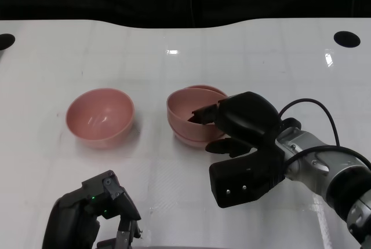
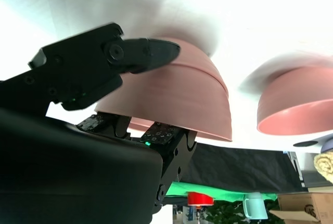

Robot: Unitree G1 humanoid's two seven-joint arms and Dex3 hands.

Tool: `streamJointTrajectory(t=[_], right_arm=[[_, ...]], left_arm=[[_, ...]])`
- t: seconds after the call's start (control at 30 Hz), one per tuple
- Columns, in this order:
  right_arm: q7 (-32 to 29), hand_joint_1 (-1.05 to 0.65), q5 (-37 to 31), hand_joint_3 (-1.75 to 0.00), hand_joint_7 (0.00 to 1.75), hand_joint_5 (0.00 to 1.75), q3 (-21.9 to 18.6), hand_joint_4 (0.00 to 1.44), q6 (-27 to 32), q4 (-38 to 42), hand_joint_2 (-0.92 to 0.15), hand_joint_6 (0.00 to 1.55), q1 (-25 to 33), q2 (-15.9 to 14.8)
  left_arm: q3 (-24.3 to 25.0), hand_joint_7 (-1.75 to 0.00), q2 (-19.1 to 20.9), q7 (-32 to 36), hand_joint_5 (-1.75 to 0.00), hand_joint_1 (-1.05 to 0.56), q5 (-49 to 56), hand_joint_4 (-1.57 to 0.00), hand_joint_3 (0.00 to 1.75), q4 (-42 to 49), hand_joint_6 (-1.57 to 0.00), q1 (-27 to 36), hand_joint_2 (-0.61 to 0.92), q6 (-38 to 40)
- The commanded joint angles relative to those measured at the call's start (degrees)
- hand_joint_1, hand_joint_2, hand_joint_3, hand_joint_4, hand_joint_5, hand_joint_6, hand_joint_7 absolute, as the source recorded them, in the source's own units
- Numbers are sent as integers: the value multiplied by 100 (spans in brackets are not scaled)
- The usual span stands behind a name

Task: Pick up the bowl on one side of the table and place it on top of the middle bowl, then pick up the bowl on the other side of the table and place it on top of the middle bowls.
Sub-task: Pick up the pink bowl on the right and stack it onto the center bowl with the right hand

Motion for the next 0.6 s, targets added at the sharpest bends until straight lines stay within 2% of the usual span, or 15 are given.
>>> streamJointTrajectory(t=[0.03,0.37,0.6], right_arm=[[42,-61,6,-26,0,26,6,43,33,-77,-92,48,-73,-58],[33,-65,16,-28,0,26,-49,35,178,-855,-92,41,196,-277],[5,-65,191,-28,0,29,-320,31,-7,-1995,-92,37,813,-700]], left_arm=[[4,-142,26,25,-166,-13,2,-95,137,53,-91,-1,36,-110],[-17,-143,64,18,-167,-13,-45,-95,137,60,-91,-25,37,-67],[2,-143,44,38,-166,-12,-53,-94,135,117,-91,-46,37,-164]])
